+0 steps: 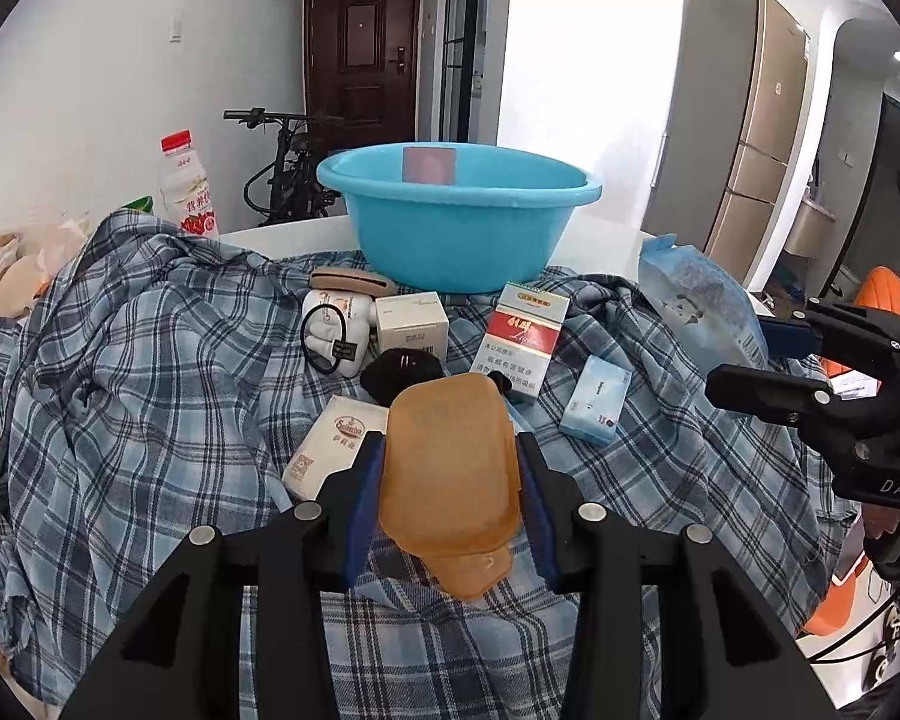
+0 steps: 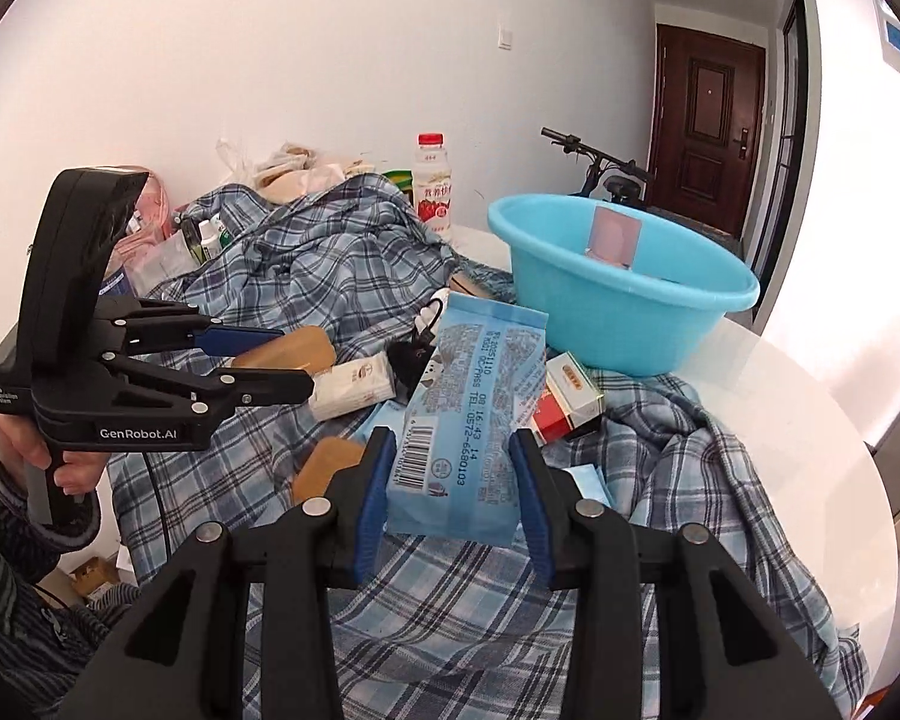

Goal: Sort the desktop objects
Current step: 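Carry the wet wipes pack over the blue basin while the left tool carries the soap box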

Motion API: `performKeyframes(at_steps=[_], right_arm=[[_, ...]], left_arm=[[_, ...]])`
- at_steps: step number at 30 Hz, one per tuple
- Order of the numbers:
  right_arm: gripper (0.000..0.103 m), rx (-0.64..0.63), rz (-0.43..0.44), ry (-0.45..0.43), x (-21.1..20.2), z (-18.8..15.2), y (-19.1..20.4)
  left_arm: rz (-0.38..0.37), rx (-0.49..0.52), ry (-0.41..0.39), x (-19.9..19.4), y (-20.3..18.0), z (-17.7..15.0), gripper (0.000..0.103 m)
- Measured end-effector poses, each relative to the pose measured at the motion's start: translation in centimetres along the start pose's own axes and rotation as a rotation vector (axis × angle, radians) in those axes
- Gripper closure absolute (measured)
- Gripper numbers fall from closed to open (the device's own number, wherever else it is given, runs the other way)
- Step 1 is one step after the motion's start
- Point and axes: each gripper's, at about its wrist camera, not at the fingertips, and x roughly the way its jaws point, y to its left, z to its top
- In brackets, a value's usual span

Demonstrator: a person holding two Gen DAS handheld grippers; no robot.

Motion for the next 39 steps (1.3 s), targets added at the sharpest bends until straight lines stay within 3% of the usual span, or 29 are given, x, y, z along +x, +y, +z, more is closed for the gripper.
performKeyframes(at_steps=[14, 33, 39], right_arm=[[0.065, 0.016, -0.077, -0.111, -1.7, 3.2, -2.1], [0.065, 0.100, -0.143, -0.200, -1.0, 9.2, -6.7], [0.065, 0.097, -0.164, -0.220, -0.3, 12.0, -7.8]], left_arm=[[-0.019, 0.009, -0.013, 1.3, -0.3, 3.9, 0.059], [0.008, -0.006, -0.135, 1.1, 0.8, 12.4, 0.059], [0.032, 0.039, -0.176, 0.9, 0.0, 15.0, 0.059]])
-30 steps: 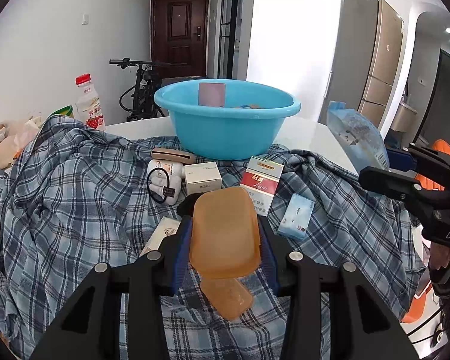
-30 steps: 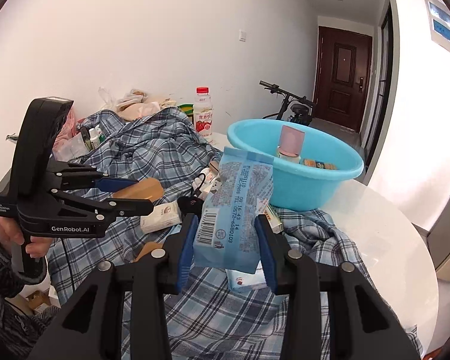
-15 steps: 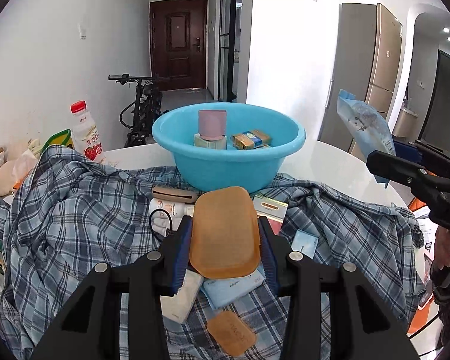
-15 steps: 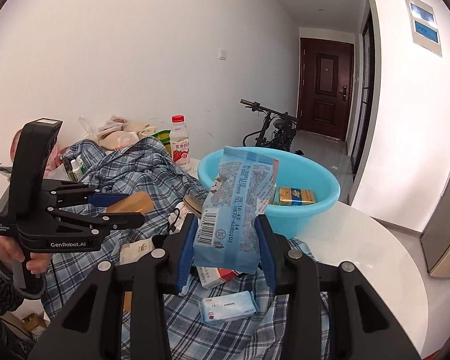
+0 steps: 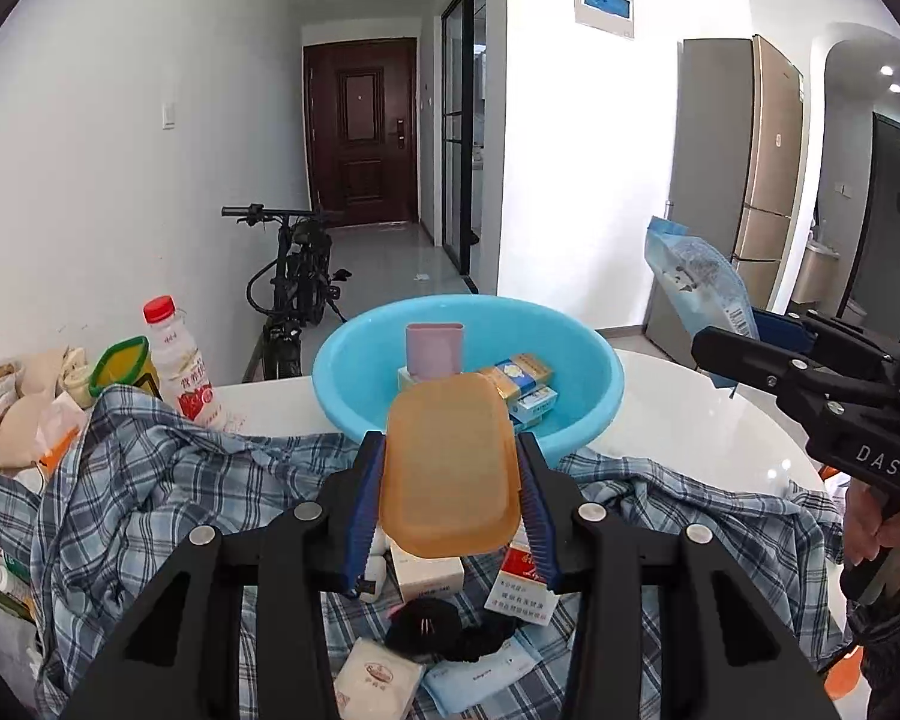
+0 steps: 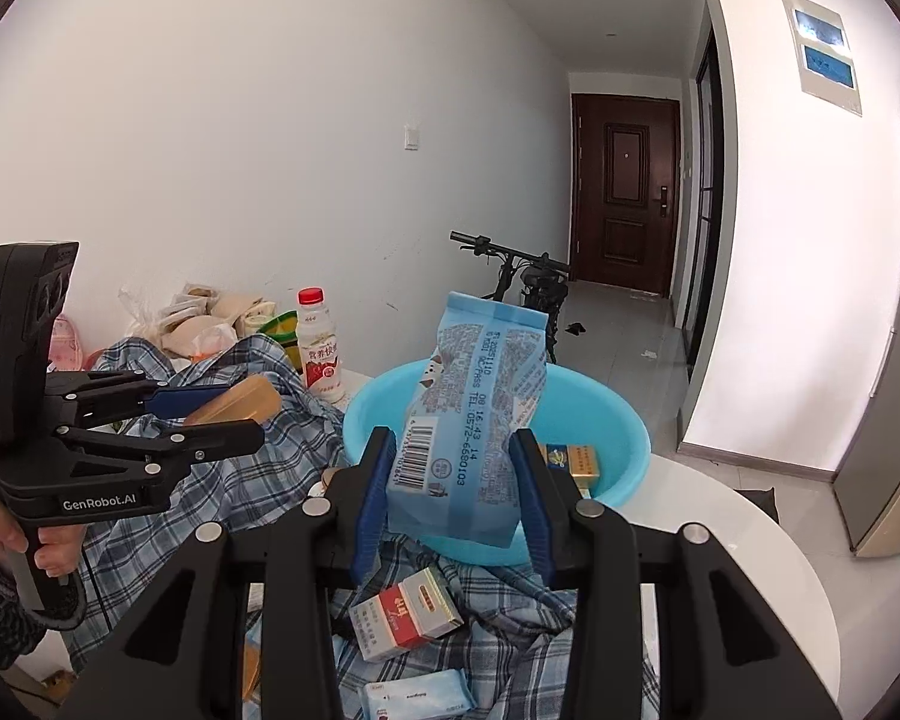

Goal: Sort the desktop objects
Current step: 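Carry the wet wipes pack over the blue basin while the left tool carries the soap box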

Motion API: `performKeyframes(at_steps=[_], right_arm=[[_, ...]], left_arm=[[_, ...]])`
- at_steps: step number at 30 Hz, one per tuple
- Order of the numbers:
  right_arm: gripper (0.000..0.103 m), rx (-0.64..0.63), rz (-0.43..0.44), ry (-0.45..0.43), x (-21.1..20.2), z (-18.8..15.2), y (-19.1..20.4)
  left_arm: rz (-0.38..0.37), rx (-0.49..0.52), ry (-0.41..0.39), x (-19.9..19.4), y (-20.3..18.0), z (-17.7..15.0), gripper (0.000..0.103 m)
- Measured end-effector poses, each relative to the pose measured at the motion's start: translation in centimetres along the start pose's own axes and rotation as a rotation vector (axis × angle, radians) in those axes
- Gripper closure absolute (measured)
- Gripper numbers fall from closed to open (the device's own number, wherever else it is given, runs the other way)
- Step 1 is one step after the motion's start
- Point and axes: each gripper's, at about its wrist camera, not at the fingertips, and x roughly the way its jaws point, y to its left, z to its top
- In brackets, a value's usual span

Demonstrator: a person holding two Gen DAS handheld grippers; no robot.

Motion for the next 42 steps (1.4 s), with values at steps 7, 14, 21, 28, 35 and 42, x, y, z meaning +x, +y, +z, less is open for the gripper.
performKeyframes(at_steps=[7, 14, 21, 28, 35, 42], right_arm=[[0.065, 0.029, -0.002, -0.014, 1.5, 1.5, -0.9], [0.065, 0.023, -0.030, 0.013, 3.4, 2.5, -1.9], [0.065, 0.027, -0.070, 0.105, 6.9, 3.5, -4.3], [0.065, -0.012, -0.142, 0.231, 11.4, 4.3, -7.0], [0.065, -0.057, -0.145, 0.376, 15.8, 3.8, -8.3], [0.065, -0.047, -0.101, 0.458, 18.5, 4.5, -9.4]], left_arm=[[0.020, -0.040, -0.013, 2.8, 1.3, 3.2, 0.059], [0.032, -0.068, -0.005, 6.2, 2.5, 5.8, 0.059], [0.043, -0.026, 0.063, 10.4, 2.3, 7.9, 0.059], [0.086, -0.031, 0.147, 15.6, 3.0, 9.3, 0.059], [0.056, -0.030, 0.224, 19.8, 4.7, 9.6, 0.059], [0.038, -0.005, 0.309, 23.0, 5.3, 11.0, 0.059]])
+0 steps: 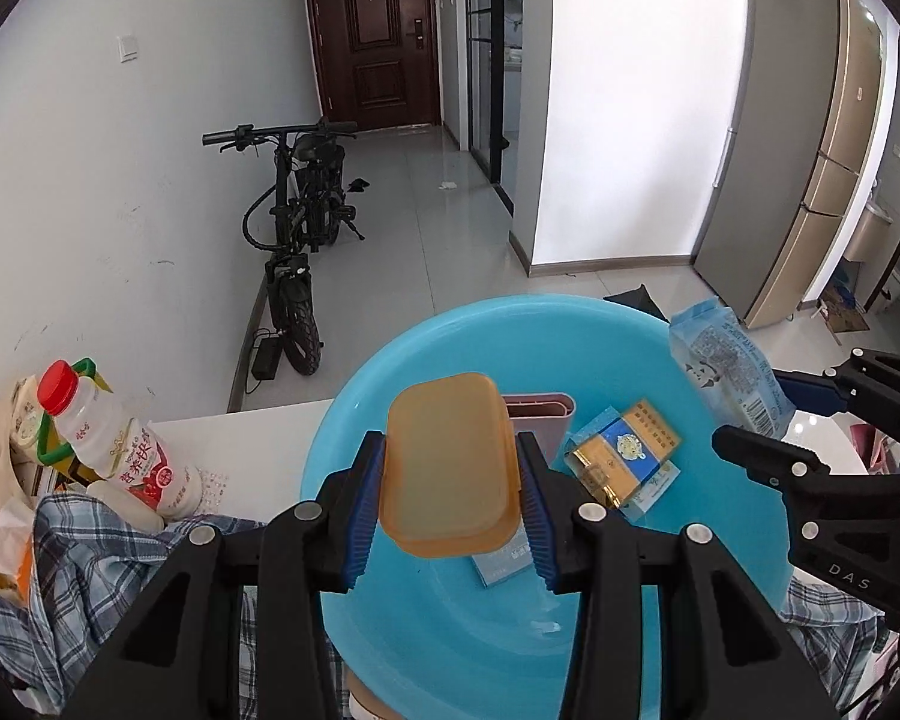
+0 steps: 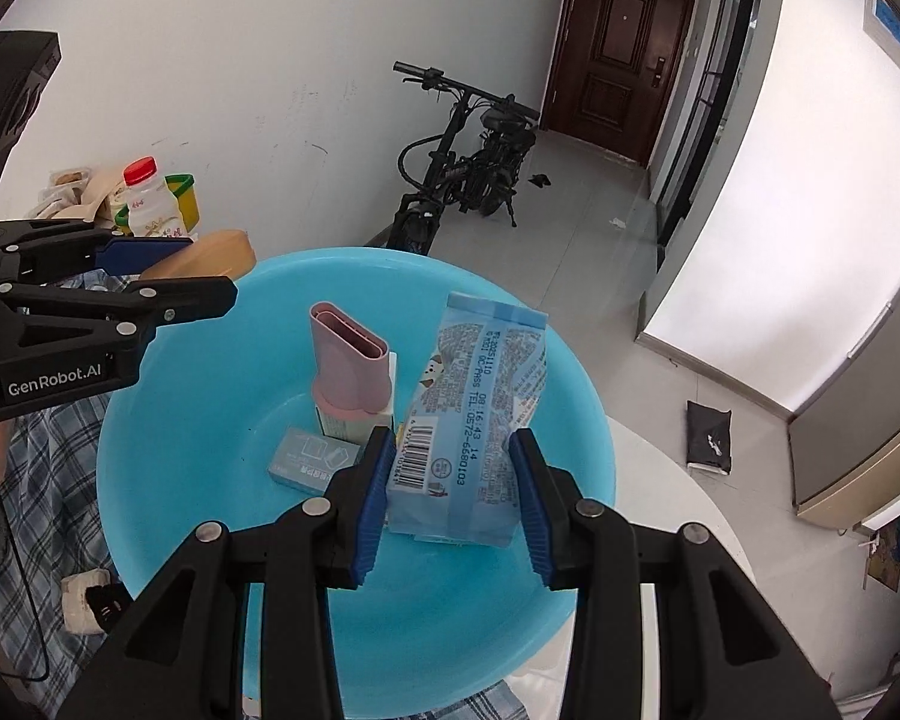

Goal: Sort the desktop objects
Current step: 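Carry the wet wipes pack over the blue basin while the left tool carries the soap box, then open the left tool over the basin while the right tool lowers and releases the wipes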

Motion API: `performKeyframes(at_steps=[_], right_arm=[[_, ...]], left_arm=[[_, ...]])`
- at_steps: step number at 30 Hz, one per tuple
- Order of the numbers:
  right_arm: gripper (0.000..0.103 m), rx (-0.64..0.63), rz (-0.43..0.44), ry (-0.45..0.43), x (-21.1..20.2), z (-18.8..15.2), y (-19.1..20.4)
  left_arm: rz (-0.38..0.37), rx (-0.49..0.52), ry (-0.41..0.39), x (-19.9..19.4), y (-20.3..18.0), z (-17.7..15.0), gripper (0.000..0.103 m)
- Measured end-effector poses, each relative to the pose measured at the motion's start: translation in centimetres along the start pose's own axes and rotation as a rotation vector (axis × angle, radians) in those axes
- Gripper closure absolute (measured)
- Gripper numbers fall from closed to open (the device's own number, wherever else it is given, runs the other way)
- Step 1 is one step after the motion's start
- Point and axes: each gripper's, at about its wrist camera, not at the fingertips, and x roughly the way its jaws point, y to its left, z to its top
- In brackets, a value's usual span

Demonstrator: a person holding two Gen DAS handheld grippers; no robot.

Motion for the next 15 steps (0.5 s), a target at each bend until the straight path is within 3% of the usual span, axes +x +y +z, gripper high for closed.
performKeyframes(at_steps=[9, 15], right_arm=[[0.065, 0.053, 0.118, 0.093, 3.7, 2.6, -1.9], [0.065, 0.035, 0.138, 0.157, 6.3, 2.8, -3.1]], left_arm=[[-0.042, 0.078, 0.076, 4.4, -1.1, 3.6, 0.059], [-0.082, 0.178, 0.128, 7.9, -2.5, 5.3, 0.059]])
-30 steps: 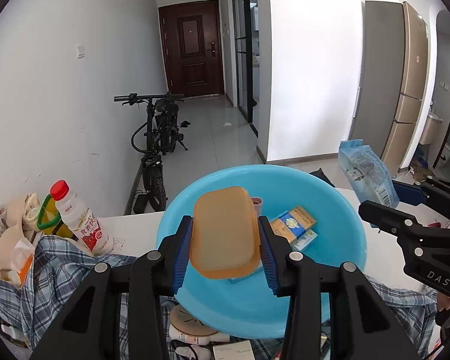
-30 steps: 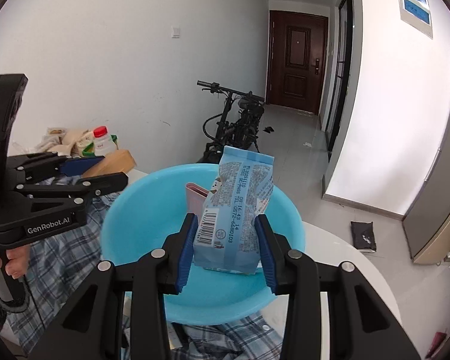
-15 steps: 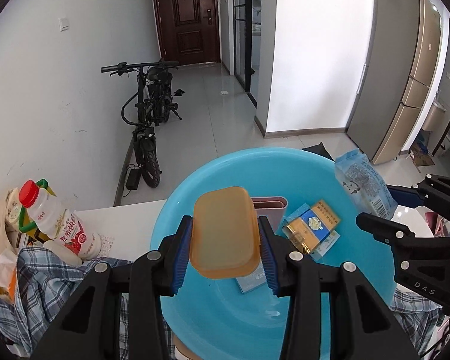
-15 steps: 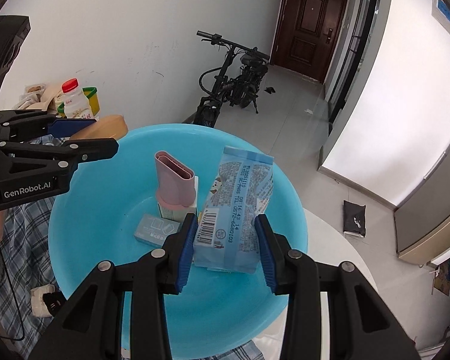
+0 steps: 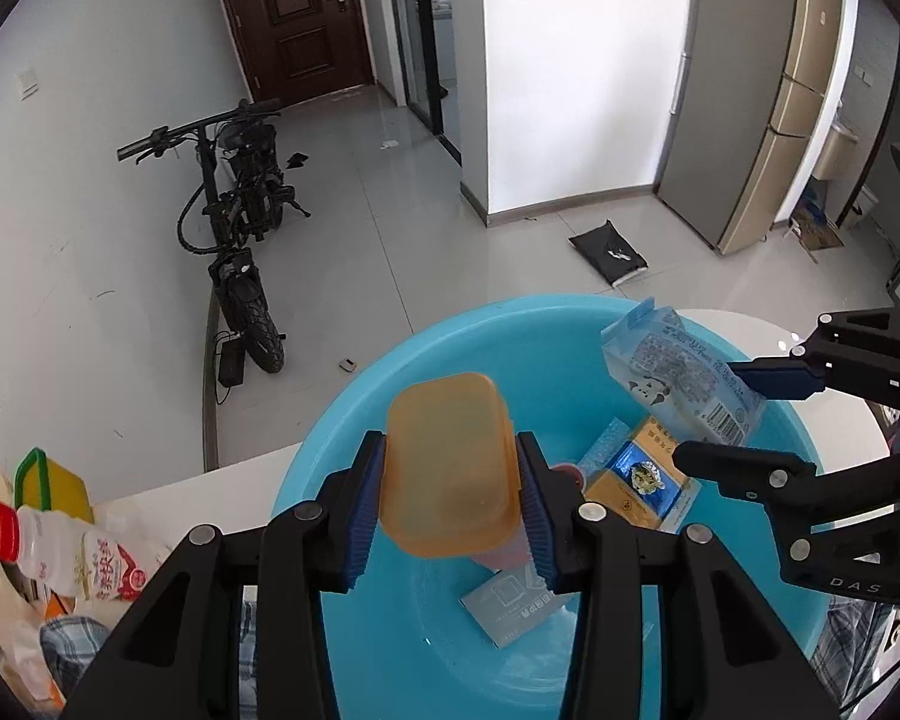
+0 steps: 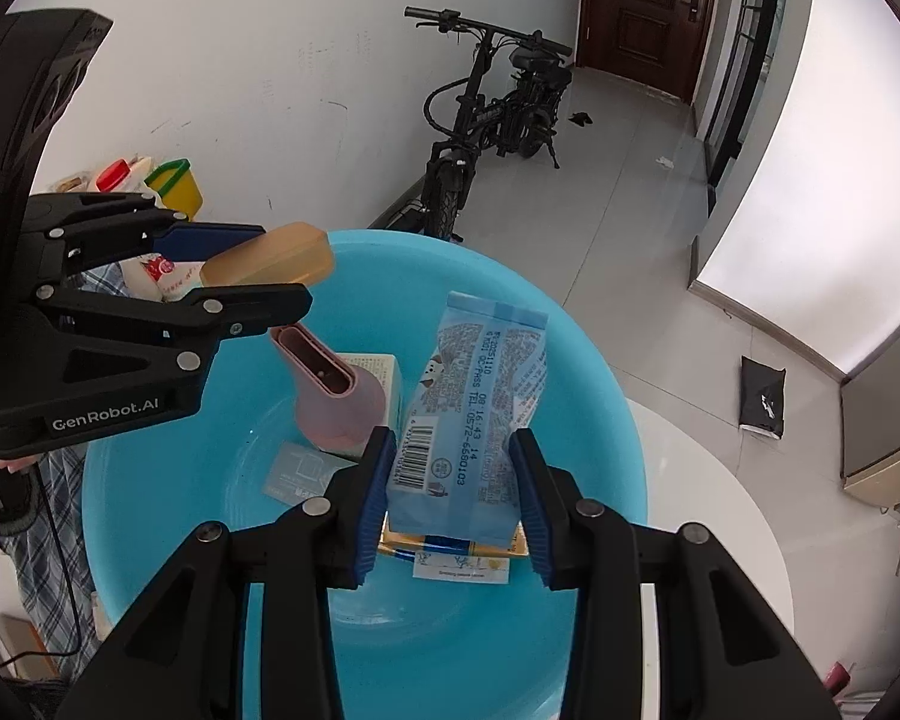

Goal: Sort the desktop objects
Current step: 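Open the left tool over the basin while the right tool lowers and releases the wipes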

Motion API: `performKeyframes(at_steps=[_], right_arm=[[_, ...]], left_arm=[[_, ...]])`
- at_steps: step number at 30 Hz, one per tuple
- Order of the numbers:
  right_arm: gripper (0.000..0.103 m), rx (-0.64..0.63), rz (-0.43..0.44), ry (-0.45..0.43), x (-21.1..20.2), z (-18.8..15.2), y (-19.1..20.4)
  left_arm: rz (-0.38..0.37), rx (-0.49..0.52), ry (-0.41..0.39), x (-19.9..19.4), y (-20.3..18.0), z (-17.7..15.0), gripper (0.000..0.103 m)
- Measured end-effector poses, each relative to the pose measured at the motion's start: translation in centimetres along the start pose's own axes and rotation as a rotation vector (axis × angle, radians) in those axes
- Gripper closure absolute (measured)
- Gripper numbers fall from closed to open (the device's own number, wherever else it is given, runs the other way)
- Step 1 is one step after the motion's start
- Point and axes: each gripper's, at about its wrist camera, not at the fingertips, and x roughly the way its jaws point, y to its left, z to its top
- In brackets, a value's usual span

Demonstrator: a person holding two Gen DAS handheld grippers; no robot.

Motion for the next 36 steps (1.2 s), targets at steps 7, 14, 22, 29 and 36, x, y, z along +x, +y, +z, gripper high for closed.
performKeyframes(at_steps=[7, 14, 22, 29, 36], right_arm=[[0.065, 0.025, 0.041, 0.031, 1.7, 0.0, -1.3], [0.065, 0.021, 0.037, 0.064, 2.4, -0.1, -1.0], [0.065, 0.058, 0.064, 0.082, 2.3, -1.0, -1.8], [0.065, 0.090, 0.082, 0.110, 3.2, -1.4, -2.5], [0.065, 0.112, 0.093, 0.102, 3.2, -1.9, -3.1]], left_arm=[[-0.060, 0.011, 0.036, 2.7, 0.0, 1.8, 0.059], [-0.100, 0.029, 0.071, 4.4, -1.2, 3.1, 0.059], [-0.109, 0.033, 0.114, 6.3, -2.5, 3.7, 0.059], [-0.092, 0.042, 0.182, 8.6, -3.5, 4.0, 0.059], [-0.080, 0.039, 0.224, 10.2, -3.9, 4.1, 0.059]])
